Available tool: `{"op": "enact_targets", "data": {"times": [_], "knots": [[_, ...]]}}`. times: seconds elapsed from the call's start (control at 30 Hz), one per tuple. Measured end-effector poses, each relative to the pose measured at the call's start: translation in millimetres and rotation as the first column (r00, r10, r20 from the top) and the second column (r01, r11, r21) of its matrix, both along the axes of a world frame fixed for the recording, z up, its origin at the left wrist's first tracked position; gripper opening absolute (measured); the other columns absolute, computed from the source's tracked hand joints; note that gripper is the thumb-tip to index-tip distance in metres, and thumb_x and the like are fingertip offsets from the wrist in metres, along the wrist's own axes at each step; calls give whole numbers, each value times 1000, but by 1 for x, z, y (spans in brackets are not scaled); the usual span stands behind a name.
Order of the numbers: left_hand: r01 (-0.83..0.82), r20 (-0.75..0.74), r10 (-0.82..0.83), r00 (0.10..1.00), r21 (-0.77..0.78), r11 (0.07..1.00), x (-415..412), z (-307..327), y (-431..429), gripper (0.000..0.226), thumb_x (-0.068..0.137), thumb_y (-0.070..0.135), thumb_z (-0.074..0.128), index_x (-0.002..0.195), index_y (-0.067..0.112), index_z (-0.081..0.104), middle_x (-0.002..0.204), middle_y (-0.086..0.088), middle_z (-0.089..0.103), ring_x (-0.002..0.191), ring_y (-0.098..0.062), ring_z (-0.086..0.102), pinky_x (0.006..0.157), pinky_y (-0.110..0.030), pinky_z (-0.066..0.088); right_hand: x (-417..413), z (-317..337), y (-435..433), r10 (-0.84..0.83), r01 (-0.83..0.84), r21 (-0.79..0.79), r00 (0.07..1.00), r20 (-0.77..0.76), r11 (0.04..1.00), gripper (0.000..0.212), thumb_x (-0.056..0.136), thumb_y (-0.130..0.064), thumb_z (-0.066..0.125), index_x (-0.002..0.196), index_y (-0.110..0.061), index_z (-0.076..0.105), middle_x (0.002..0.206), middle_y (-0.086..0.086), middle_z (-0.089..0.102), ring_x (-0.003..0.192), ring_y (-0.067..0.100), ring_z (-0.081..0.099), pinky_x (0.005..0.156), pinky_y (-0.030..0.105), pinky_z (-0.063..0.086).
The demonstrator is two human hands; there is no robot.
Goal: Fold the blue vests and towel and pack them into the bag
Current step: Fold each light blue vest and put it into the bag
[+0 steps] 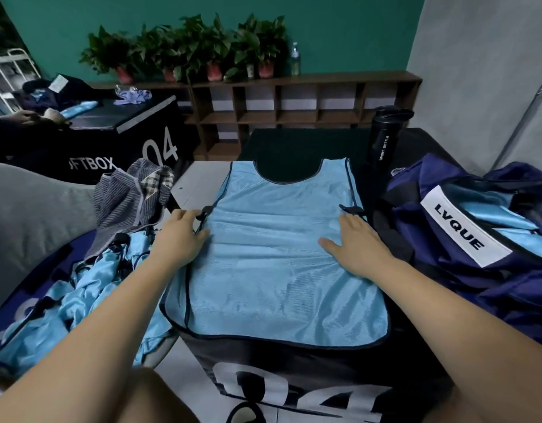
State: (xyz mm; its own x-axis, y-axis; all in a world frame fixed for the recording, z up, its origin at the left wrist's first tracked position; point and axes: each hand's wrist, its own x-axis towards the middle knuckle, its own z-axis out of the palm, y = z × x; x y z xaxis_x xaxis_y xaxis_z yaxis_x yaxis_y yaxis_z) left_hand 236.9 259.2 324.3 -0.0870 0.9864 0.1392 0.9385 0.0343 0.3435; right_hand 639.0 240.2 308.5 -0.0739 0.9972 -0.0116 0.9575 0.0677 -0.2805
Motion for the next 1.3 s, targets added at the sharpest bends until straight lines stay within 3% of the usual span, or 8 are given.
{"op": "enact_targets", "data": {"times": [0.1,0.23,0.37,0.63,0.83,0.93,1.03,1.3], "knots": [[-9,63,6,998,60,998,-3,16,-23,41,93,41,76,123,21,56,116,-6,56,102,-30,60,80,-44,52,-2,6,-7,45,-45,36,999,5,998,90,104,-68,41,169,-12,14,177,7,10,164,24,6,132,41,9],[-13,35,19,999,-148,989,4,33,-55,36,88,40,83,95,13,60,88,-9,67,79,-27,64,61,-36,47,-5,10,-16,128,-127,61,992,-6,990,82,104,-64,47,168,-19,23,175,2,19,161,23,17,130,42,19],[21,-44,-35,998,-295,955,9,36,-71,35,89,44,81,95,16,62,91,-8,69,78,-22,63,61,-32,46,-5,10,-27,205,-207,-9,974,-91,978,81,104,-64,50,169,-24,22,176,-4,17,162,16,15,131,38,18],[-1,5,4,1000,-379,925,-20,40,-81,25,86,27,80,99,20,60,100,-5,66,84,-23,62,67,-34,47,5,8,-33,188,-204,-128,974,-127,971,82,104,-64,50,170,-26,19,178,-7,4,163,13,4,129,31,6],[10,-78,-21,997,-139,990,-33,39,-82,25,87,13,76,104,21,60,103,-2,67,91,-23,64,70,-36,49,7,9,-34,190,-207,-142,974,-127,968,82,104,-63,50,170,-27,18,178,-9,3,163,12,2,130,33,6],[185,104,-175,979,-94,978,-26,34,-84,32,92,33,81,116,32,60,120,9,53,111,-15,60,85,-30,45,7,10,-34,193,-209,-144,974,-118,967,82,104,-64,49,170,-27,18,178,-9,3,163,12,1,131,35,6],[294,175,-255,951,-256,921,-18,29,-90,69,74,60,90,126,41,50,133,14,42,123,-9,46,103,-34,41,6,10,-34,191,-208,-151,974,-122,966,82,103,-65,49,170,-28,17,178,-10,2,163,12,1,131,35,6],[129,-4,-140,990,-352,927,-35,29,-85,38,87,55,81,82,22,63,77,3,63,63,-15,52,61,-31,41,5,13,-36,189,-205,-156,976,-113,966,81,104,-63,49,170,-28,18,178,-10,2,163,11,1,129,32,6]]}}
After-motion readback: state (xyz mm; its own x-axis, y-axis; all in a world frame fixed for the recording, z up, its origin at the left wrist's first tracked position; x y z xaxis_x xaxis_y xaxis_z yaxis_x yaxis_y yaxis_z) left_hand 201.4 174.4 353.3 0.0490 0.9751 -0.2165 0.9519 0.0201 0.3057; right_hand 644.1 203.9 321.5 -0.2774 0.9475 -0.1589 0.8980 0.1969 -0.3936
